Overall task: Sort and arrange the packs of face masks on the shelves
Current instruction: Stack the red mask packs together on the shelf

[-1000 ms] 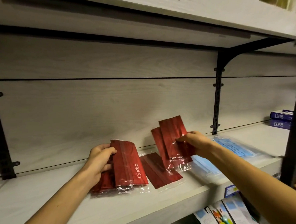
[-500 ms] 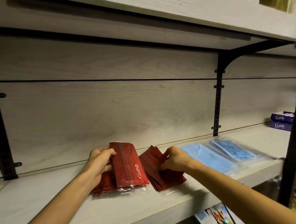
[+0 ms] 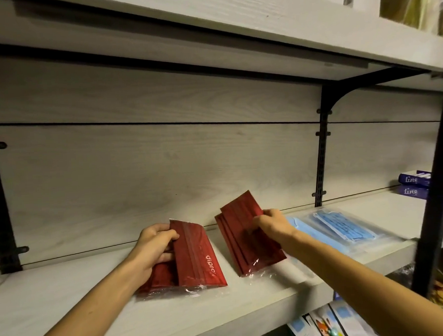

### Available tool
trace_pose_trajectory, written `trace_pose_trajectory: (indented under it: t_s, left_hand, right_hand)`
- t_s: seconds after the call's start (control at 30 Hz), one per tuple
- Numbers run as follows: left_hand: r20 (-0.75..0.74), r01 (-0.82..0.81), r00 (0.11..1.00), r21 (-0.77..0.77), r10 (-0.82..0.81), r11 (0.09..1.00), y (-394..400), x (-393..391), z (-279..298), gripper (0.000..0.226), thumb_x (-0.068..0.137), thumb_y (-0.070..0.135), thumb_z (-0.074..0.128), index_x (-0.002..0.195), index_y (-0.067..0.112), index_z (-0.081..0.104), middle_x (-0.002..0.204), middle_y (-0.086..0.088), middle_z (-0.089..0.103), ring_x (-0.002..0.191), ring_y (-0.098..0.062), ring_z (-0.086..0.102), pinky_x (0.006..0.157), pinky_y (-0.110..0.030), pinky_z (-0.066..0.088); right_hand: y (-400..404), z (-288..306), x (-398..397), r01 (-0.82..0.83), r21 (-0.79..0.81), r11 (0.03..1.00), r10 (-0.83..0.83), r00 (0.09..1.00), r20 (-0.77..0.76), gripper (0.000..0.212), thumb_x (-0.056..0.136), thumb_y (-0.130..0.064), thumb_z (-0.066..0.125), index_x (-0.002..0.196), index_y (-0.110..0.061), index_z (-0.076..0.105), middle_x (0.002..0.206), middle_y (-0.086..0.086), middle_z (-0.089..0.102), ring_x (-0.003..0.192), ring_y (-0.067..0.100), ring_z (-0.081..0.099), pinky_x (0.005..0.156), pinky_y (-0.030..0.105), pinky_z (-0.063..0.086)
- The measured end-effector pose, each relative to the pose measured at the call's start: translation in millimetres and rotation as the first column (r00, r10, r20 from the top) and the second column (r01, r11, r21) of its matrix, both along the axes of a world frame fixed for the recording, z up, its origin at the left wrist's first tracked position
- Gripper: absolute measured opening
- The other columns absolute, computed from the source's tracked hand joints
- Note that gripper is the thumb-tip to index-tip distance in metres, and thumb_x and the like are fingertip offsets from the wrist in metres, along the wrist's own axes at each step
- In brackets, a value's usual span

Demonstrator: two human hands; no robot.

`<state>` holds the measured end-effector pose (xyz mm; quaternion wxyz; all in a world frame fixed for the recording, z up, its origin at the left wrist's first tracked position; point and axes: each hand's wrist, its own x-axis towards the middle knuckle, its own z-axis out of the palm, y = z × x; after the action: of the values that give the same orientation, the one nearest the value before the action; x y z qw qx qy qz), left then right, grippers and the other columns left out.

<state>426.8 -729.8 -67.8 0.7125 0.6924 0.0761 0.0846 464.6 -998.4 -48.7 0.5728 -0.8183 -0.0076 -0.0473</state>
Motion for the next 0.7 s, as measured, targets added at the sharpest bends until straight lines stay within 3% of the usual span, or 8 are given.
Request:
trace_pose_trajectory:
  t_s: [0.07,0.17,0.27,0.37,0.5,0.57,0.7]
  left_hand:
    - [0.003,0.016,1.0,0.012,-0.016,1.0,-2.3,-1.8,1.4,0.026,0.092,-0.005,0.056,0.116,0.001,0.063,0.102,-0.021,0.072,0.08,-0.023,0.068,0.052,-0.027,0.058]
    - [0.013,0.027,1.0,0.004,-0.027,1.0,-4.0,-2.6,2.5,0.025,0.092,-0.005,0.055,0.115,0.002,0.064,0.107,-0.024,0.073,0.084,-0.025,0.07,0.06,-0.03,0.061]
    - [0.016,0.039,0.999,-0.024,-0.039,0.999,-2.3,-2.4,2.0,0.025,0.093,-0.002,0.057,0.117,0.002,0.064,0.109,-0.022,0.073,0.089,-0.026,0.071,0.068,-0.033,0.06]
    - [0.037,0.095,0.995,-0.068,-0.093,0.993,-1.1,-4.9,2.4,0.026,0.094,0.011,0.064,0.119,0.002,0.064,0.107,-0.017,0.075,0.096,-0.029,0.073,0.075,-0.037,0.06]
    - [0.067,0.159,0.986,-0.054,-0.155,0.986,-1.9,-12.3,8.2,0.031,0.087,0.026,0.076,0.111,0.009,0.069,0.103,-0.008,0.078,0.096,-0.02,0.075,0.086,-0.039,0.058]
    - [0.066,0.144,0.988,-0.046,-0.141,0.989,-2.9,-13.8,8.6,0.03,0.084,0.019,0.078,0.11,0.009,0.07,0.102,-0.01,0.078,0.095,-0.022,0.075,0.089,-0.042,0.058]
    - [0.058,0.016,0.998,-0.129,-0.008,0.992,1.7,-6.5,7.6,0.035,0.08,-0.001,0.075,0.114,-0.004,0.066,0.098,-0.019,0.076,0.086,-0.029,0.074,0.082,-0.042,0.06]
  right_hand:
    - [-4.5,11.8,-2.7,-0.036,0.112,0.993,0.038,0.999,-0.019,0.008,0.085,-0.004,0.059,0.079,-0.004,0.063,0.061,0.006,0.064,0.053,0.019,0.061,0.057,0.026,0.052]
    - [-5.4,21.9,-6.2,-0.067,0.269,0.961,0.1,0.989,-0.108,0.008,0.088,-0.008,0.059,0.093,-0.003,0.062,0.075,0.013,0.066,0.064,0.026,0.065,0.063,0.034,0.056]
    - [11.1,13.8,-7.3,-0.111,0.367,0.923,0.2,0.957,-0.212,0.016,0.087,-0.006,0.06,0.102,-0.002,0.062,0.08,0.016,0.067,0.064,0.027,0.067,0.06,0.033,0.058]
    - [37.8,-1.6,-10.0,-0.143,0.312,0.939,0.21,0.958,-0.196,0.026,0.084,-0.002,0.065,0.109,0.007,0.065,0.081,0.018,0.065,0.064,0.027,0.064,0.063,0.034,0.056]
    - [69.4,-15.1,-14.0,-0.232,0.22,0.948,0.265,0.954,-0.138,0.025,0.082,0.001,0.069,0.106,-0.001,0.071,0.086,0.017,0.073,0.073,0.025,0.065,0.068,0.035,0.055]
    - [80.8,-16.4,-19.0,-0.275,0.179,0.944,0.296,0.95,-0.097,0.032,0.081,0.001,0.072,0.112,-0.004,0.07,0.099,0.018,0.075,0.08,0.023,0.068,0.077,0.036,0.057]
    - [85.5,-14.5,-29.6,-0.272,0.078,0.959,0.273,0.962,0.008,0.044,0.084,-0.013,0.078,0.124,-0.008,0.061,0.107,0.008,0.069,0.082,0.017,0.069,0.069,0.028,0.058]
